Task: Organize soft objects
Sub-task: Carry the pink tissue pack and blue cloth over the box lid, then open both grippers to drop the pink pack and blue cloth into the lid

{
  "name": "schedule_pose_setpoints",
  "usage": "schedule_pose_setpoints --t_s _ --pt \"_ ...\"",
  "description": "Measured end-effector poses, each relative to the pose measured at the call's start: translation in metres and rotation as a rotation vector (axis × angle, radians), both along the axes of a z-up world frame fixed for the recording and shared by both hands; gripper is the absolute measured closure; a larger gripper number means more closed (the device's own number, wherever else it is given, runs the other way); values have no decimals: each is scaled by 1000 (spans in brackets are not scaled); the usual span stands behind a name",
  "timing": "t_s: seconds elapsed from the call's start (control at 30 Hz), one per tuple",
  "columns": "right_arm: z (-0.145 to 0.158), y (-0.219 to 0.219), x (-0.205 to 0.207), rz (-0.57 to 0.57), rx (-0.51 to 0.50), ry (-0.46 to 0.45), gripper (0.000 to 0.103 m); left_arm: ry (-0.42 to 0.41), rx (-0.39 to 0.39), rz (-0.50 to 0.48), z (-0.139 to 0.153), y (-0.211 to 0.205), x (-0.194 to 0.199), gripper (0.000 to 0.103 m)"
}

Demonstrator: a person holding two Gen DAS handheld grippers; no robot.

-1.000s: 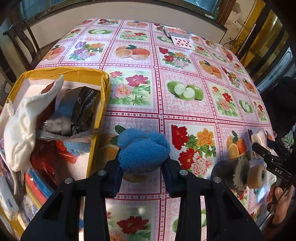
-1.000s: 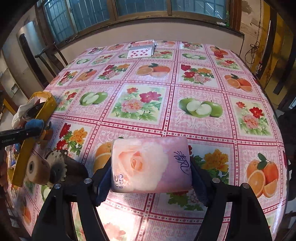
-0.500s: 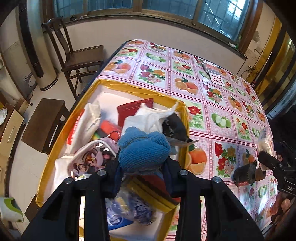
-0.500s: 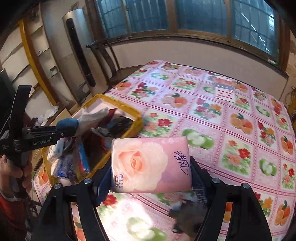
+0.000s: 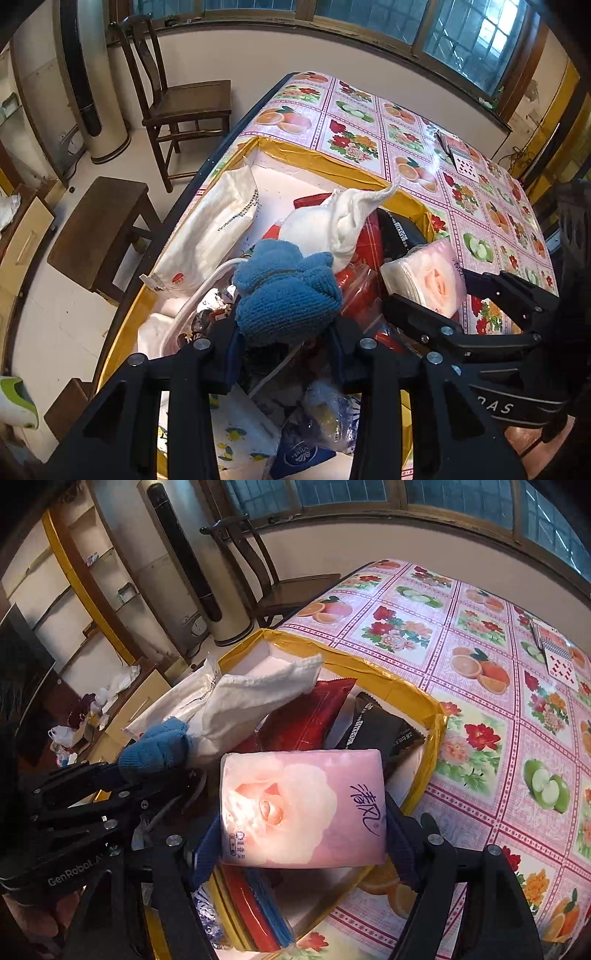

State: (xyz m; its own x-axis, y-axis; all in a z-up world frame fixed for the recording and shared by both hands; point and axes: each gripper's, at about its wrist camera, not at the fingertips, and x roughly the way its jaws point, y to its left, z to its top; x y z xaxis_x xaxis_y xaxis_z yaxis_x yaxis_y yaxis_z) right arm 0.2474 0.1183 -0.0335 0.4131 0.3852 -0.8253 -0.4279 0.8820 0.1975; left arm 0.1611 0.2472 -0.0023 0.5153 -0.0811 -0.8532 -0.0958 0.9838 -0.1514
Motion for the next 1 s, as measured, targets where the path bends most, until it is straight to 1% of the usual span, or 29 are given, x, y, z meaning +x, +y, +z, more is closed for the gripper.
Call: schedule_pose_setpoints --t_s 0.17,0.23,0.27,0.33,0.37,0.43,0.53,0.57,0.63,0.7,0.77,0.83,0.93,1.0 --pt "8 -12 -9 -1 73 -12 19 -27 49 21 2 1 -11 62" --pt "12 -12 -15 5 66 -36 15 -47 56 30 4 2 -15 62" --pt "14 -12 -17 8 63 -47 13 -55 61 36 5 3 -18 59" --pt "17 -13 -22 6 81 -58 12 -64 69 58 6 5 -23 37" --pt "19 -13 -25 9 97 -61 12 -70 69 66 7 5 -26 36" --pt "22 -13 -30 15 115 -69 10 -98 71 76 10 6 -34 35" --pt "19 -13 -36 10 110 -56 9 -118 73 92 10 6 -44 31" --pt "18 -14 -37 -7 98 -53 8 -119 68 94 10 6 -47 30" --pt "11 -18 -36 -47 72 -13 8 -116 53 93 9 6 -50 30" --pt "10 -22 -41 -35 87 8 8 -114 51 96 8 6 -54 30" --pt "14 -25 -50 -36 48 -13 8 -120 53 98 9 7 -59 30" --pt "20 -31 -57 -36 54 -37 8 -124 56 104 8 7 -62 30" --pt "24 -39 -61 -47 78 -37 7 -128 47 103 7 5 -67 30" --pt "21 -39 -60 -55 55 -41 6 -139 52 98 7 2 -70 30"
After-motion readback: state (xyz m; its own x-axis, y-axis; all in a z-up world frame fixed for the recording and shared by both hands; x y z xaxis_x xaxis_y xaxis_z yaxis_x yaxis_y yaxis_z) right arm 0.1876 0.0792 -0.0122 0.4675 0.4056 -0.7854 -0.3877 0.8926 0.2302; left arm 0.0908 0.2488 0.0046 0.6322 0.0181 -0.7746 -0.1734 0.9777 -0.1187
